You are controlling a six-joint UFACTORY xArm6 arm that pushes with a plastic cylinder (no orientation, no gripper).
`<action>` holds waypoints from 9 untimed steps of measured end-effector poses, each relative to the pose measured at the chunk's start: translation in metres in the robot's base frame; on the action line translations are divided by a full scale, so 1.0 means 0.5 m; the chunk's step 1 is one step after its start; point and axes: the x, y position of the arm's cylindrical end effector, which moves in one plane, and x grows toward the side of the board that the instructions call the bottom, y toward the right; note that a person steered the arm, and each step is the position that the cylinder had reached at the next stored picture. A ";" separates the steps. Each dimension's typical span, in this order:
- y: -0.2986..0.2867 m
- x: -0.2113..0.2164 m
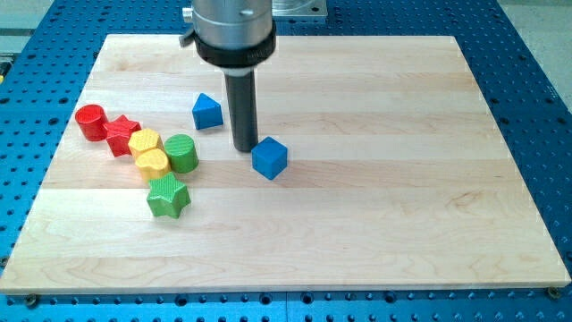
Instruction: Place the green circle below the green star
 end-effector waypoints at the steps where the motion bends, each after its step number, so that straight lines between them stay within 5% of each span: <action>1: -0.065 -0.040; 3: -0.103 0.051; 4: -0.032 0.110; 5: 0.002 0.110; 6: -0.057 0.014; 8: -0.221 0.014; 9: -0.203 0.070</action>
